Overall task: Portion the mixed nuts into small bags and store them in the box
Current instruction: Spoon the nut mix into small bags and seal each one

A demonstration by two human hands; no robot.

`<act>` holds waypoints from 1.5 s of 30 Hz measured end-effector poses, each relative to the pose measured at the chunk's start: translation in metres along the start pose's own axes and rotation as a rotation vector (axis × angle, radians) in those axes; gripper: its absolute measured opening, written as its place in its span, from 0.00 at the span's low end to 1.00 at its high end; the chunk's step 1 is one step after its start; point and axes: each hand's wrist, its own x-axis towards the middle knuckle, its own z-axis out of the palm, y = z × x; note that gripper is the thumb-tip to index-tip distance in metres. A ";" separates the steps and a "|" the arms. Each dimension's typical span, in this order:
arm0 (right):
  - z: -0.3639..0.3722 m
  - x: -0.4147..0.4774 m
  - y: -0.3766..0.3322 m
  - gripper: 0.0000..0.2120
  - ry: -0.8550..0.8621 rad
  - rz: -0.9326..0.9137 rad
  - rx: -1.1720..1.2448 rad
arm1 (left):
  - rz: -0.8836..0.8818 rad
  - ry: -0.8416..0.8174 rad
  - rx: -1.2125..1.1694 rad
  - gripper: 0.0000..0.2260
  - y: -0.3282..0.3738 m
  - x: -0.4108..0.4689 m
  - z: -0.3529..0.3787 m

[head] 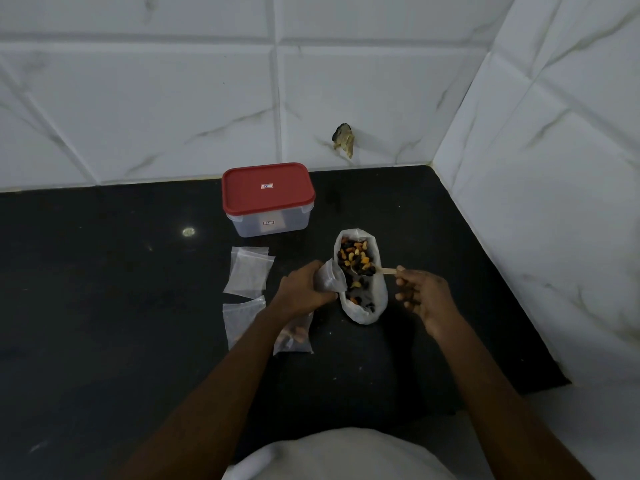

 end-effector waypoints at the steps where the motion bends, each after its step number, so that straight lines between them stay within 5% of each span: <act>1: 0.001 -0.004 -0.002 0.07 -0.009 -0.013 0.001 | 0.006 0.004 -0.002 0.28 0.001 0.000 0.000; 10: 0.029 -0.029 -0.010 0.06 -0.044 -0.163 -0.131 | 0.107 0.001 -0.097 0.24 0.005 -0.002 0.000; 16: 0.045 -0.041 -0.008 0.05 -0.039 -0.745 -0.733 | 0.132 0.033 -0.224 0.21 0.009 -0.005 0.001; 21: 0.037 -0.038 -0.005 0.09 -0.041 -1.029 -0.798 | 0.135 0.075 -0.321 0.21 0.008 -0.005 0.000; 24: 0.032 -0.032 0.001 0.07 0.010 -0.900 -0.466 | 0.118 0.095 -0.376 0.21 0.007 -0.007 -0.001; 31: 0.028 -0.011 0.024 0.04 0.222 -0.217 0.170 | 0.045 0.187 -0.437 0.18 0.009 -0.016 0.000; 45: 0.034 0.009 0.047 0.06 0.288 -0.270 -0.511 | -0.016 0.214 -0.477 0.21 0.003 -0.021 0.013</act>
